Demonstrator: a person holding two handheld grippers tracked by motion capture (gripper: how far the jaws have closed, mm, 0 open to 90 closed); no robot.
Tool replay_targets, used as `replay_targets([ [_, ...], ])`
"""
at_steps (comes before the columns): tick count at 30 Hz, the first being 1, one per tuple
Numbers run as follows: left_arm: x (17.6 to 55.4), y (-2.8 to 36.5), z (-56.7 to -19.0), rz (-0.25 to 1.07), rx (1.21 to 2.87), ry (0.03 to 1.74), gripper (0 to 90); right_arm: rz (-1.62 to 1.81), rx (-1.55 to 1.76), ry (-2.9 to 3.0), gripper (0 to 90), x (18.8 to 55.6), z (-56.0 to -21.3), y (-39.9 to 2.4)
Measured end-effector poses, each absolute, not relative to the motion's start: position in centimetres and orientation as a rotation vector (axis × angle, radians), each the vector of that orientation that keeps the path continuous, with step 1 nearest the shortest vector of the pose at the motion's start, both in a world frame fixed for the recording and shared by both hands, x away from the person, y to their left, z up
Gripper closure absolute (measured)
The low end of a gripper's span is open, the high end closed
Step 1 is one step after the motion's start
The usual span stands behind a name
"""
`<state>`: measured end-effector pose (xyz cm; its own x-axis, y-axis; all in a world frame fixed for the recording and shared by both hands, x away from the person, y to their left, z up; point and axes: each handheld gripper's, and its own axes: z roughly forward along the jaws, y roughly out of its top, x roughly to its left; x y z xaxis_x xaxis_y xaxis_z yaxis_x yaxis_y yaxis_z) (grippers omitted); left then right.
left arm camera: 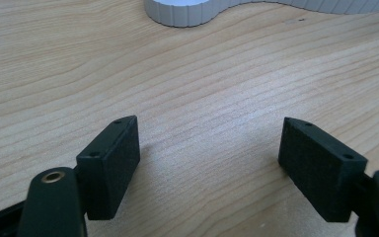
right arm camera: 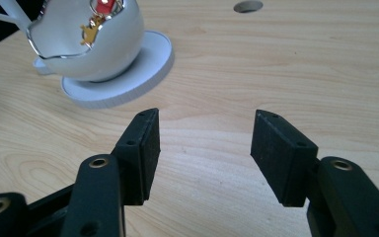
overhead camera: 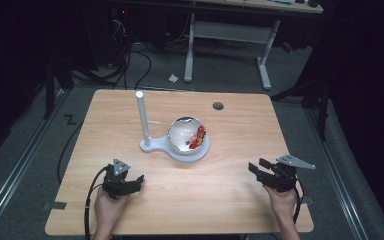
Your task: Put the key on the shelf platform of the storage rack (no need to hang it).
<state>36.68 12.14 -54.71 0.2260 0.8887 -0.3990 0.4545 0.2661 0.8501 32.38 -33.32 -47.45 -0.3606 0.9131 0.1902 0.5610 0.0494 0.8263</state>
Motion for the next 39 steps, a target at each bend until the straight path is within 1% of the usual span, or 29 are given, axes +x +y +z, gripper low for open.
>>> replay_targets([
  [24, 36.7, 12.1, -54.7, 0.484, 1.362, 1.400, 24.1, 1.114, 1.488, 2.015, 44.1, 33.6, -51.2, -31.4],
  [39, 36.7, 12.2, -54.7, 0.484, 1.362, 1.400, 24.0, 1.009, 1.461, 2.056, 43.7, 34.1, -52.4, -30.2],
])
